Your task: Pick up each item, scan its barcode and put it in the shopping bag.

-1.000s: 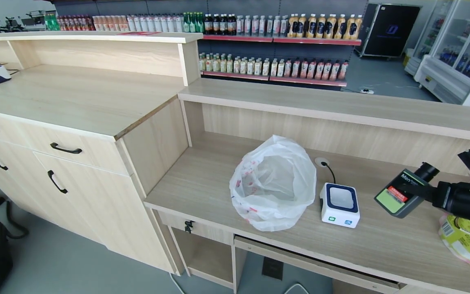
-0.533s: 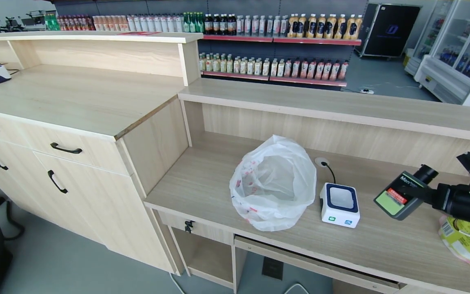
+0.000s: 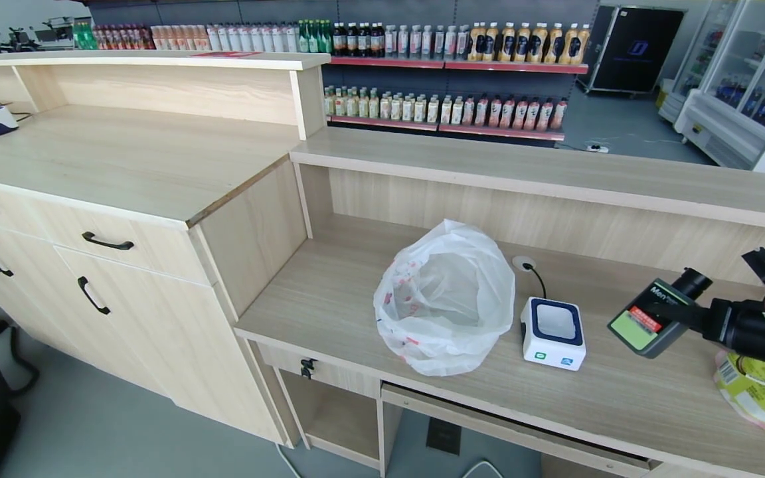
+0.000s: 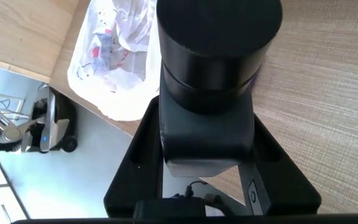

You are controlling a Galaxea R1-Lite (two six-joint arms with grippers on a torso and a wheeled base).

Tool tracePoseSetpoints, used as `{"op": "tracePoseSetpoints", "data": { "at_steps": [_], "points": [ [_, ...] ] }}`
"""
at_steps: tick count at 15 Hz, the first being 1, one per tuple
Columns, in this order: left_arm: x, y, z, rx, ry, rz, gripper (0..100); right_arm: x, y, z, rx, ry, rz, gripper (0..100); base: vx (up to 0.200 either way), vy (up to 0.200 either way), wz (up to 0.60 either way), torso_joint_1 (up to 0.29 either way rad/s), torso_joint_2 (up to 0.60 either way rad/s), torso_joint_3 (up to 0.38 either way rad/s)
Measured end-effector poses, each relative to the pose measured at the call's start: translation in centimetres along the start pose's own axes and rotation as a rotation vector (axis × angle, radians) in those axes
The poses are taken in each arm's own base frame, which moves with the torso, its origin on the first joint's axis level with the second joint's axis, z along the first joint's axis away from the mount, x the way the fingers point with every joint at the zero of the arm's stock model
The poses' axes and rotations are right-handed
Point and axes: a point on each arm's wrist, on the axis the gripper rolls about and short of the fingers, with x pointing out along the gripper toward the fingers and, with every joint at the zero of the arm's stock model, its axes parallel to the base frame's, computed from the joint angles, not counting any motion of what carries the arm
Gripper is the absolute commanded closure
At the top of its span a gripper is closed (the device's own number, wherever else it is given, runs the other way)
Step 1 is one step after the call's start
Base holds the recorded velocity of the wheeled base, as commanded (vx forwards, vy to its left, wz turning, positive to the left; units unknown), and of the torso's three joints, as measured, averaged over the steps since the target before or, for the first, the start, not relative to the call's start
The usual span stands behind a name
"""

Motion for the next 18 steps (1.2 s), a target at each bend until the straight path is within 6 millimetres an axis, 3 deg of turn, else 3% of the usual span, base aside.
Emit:
{"op": "tracePoseSetpoints", "data": {
  "at_steps": [4,6,8,11,13,18],
  "points": [
    [0.0,0.0,0.0,0.0,0.0,0.0,0,-0.2,0.9,0.4,-0.025,-0.013,0.014,100,0.0,0.0,0.0,0.0,0.0,0.0],
    [0.0,0.0,0.0,0.0,0.0,0.0,0,-1.1,3.3,1.5,-0.13,-0.057,0.043,100,0.0,0.0,0.0,0.0,0.0,0.0],
    [0.0,0.0,0.0,0.0,0.0,0.0,0,-2.7,6.8,2.2,-0.402,-0.113,0.022,100,0.0,0.0,0.0,0.0,0.0,0.0],
    [0.0,0.0,0.0,0.0,0.0,0.0,0,-4.6,9.5,1.9,-0.849,-0.129,-0.232,100,0.0,0.0,0.0,0.0,0.0,0.0],
    [0.0,0.0,0.0,0.0,0.0,0.0,0,-5.3,10.8,2.4,-0.931,-0.211,-0.256,100,0.0,0.0,0.0,0.0,0.0,0.0],
    [0.0,0.0,0.0,0.0,0.0,0.001,0,-5.7,12.3,2.6,-0.972,-0.292,-0.273,100,0.0,0.0,0.6,0.001,0.0,0.006]
  ]
}}
